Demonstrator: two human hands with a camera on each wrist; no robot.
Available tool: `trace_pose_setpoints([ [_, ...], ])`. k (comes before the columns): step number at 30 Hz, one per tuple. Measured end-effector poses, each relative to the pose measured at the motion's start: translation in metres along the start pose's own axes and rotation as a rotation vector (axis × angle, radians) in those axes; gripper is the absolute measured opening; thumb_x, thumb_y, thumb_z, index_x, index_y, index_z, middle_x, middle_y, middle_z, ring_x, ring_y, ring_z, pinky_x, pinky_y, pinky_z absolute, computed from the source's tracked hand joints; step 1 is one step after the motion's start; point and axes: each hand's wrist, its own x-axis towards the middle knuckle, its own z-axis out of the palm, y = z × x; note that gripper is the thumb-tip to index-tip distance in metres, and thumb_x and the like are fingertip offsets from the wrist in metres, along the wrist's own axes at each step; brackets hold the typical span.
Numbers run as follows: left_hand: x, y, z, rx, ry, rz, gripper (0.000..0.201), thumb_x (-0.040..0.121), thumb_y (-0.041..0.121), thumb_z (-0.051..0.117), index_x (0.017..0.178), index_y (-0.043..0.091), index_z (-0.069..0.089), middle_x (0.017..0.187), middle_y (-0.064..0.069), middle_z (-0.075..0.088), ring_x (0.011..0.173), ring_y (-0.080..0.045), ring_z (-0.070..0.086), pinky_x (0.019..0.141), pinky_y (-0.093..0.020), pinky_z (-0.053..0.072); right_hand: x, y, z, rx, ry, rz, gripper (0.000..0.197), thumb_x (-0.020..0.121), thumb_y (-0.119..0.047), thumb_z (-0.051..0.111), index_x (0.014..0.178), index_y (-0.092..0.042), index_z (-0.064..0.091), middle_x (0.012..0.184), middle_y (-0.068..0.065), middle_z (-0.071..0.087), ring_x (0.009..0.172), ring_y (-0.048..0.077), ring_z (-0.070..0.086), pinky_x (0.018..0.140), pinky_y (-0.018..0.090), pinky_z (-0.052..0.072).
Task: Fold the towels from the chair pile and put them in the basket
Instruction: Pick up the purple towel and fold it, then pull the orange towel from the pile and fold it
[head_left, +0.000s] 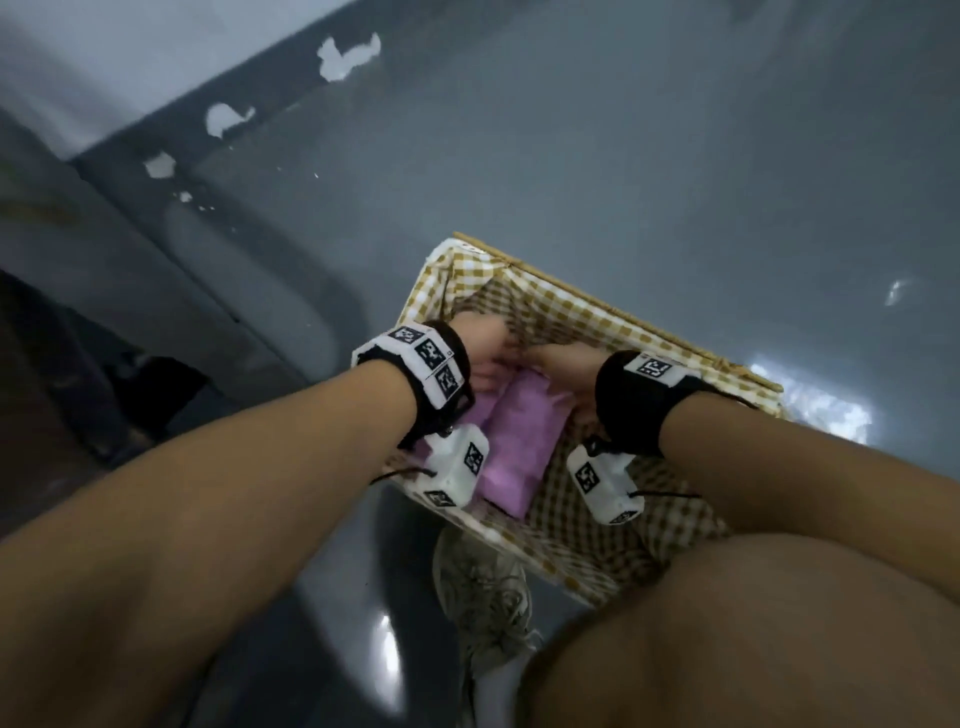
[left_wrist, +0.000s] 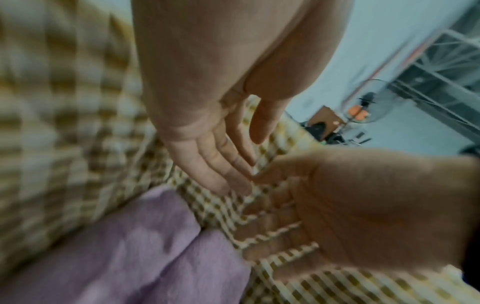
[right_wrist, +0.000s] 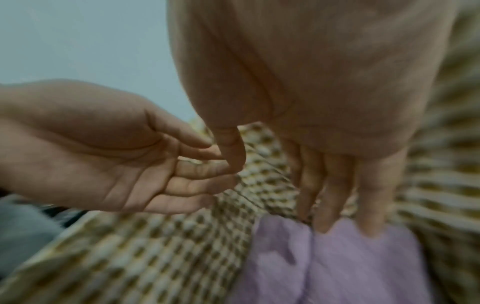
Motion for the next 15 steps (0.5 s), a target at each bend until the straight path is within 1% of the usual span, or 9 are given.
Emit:
trace_pose_setpoints([
  [1,-0.018,0.008,-0.008,-0.014,0.008,0.032,0.016,0.098,0.016,0.052,0.086,0.011,0.06,0.088,-0.006,0.067,0.077,-0.021,0.066,0.083,-0.037,0.056,-0.016,-0.017,0.004,-0.065,-0.025,-0.052,0.03,0.096,-0.046,0.057,0.112,-0.021,0.059,0.106,0.003,0.064,0.082,0.017,0.061,0.066,0.025,0.045],
  [2,-0.034,0.014,-0.018,0.014,0.022,0.073,0.015,0.097,0.014,0.053,0.086,0.008,0.062,0.083,-0.006,0.066,0.073,-0.02,0.064,0.077,-0.034,0.055,-0.031,-0.035,0.009,-0.112,-0.066,-0.103,0.032,0.098,-0.046,0.054,0.112,-0.019,0.061,0.112,0.006,0.067,0.088,0.02,0.064,0.073,0.027,0.045],
  [3,-0.053,0.019,-0.03,0.031,0.03,0.102,0.014,0.095,0.011,0.054,0.09,0.004,0.065,0.084,-0.009,0.066,0.073,-0.022,0.064,0.075,-0.034,0.053,-0.047,-0.052,0.016,-0.145,-0.11,-0.147,0.031,0.099,-0.041,0.051,0.112,-0.015,0.063,0.114,0.008,0.069,0.093,0.024,0.066,0.078,0.031,0.044],
  [4,-0.071,0.021,-0.043,0.034,0.051,0.141,0.015,0.092,0.008,0.055,0.096,0.002,0.068,0.086,-0.012,0.067,0.076,-0.024,0.066,0.072,-0.033,0.052,-0.063,-0.069,0.024,-0.173,-0.148,-0.196,0.028,0.1,-0.035,0.049,0.11,-0.013,0.064,0.111,0.01,0.07,0.095,0.026,0.067,0.08,0.035,0.044],
  [5,-0.092,0.02,-0.059,0.0,0.08,0.169,0.018,0.09,0.005,0.054,0.1,0.004,0.069,0.089,-0.013,0.068,0.076,-0.024,0.068,0.068,-0.03,0.053,-0.08,-0.085,0.033,-0.204,-0.179,-0.246,0.023,0.099,-0.027,0.049,0.107,-0.012,0.064,0.105,0.01,0.07,0.093,0.027,0.066,0.079,0.035,0.045],
  [7,-0.14,0.011,-0.093,-0.054,0.106,0.21,0.02,0.093,0.004,0.048,0.099,0.009,0.067,0.088,-0.01,0.07,0.066,-0.017,0.07,0.06,-0.023,0.052,-0.114,-0.115,0.055,-0.261,-0.243,-0.337,0.018,0.097,-0.021,0.051,0.104,-0.011,0.064,0.096,0.01,0.068,0.088,0.028,0.062,0.074,0.034,0.046],
  [9,-0.187,-0.006,-0.134,-0.048,0.164,0.266,0.016,0.098,0.009,0.049,0.096,0.014,0.064,0.085,-0.005,0.069,0.065,-0.013,0.068,0.063,-0.022,0.049,-0.147,-0.141,0.081,-0.328,-0.32,-0.399,0.026,0.096,-0.024,0.056,0.111,-0.006,0.067,0.099,0.011,0.07,0.088,0.027,0.063,0.071,0.031,0.047],
  [12,-0.254,-0.042,-0.198,-0.036,0.32,0.259,0.009,0.099,0.018,0.053,0.1,0.017,0.062,0.088,-0.003,0.067,0.078,-0.02,0.066,0.069,-0.024,0.046,-0.192,-0.176,0.131,-0.452,-0.423,-0.486,0.037,0.099,-0.028,0.056,0.122,-0.001,0.065,0.109,0.014,0.072,0.091,0.026,0.066,0.071,0.03,0.048],
  [15,-0.312,-0.093,-0.256,-0.021,0.528,0.253,0.01,0.098,0.016,0.052,0.099,0.013,0.062,0.087,-0.006,0.069,0.073,-0.02,0.065,0.06,-0.023,0.042,-0.232,-0.204,0.194,-0.505,-0.494,-0.569,0.036,0.1,-0.027,0.055,0.126,-0.001,0.062,0.109,0.013,0.071,0.091,0.025,0.065,0.071,0.028,0.048],
])
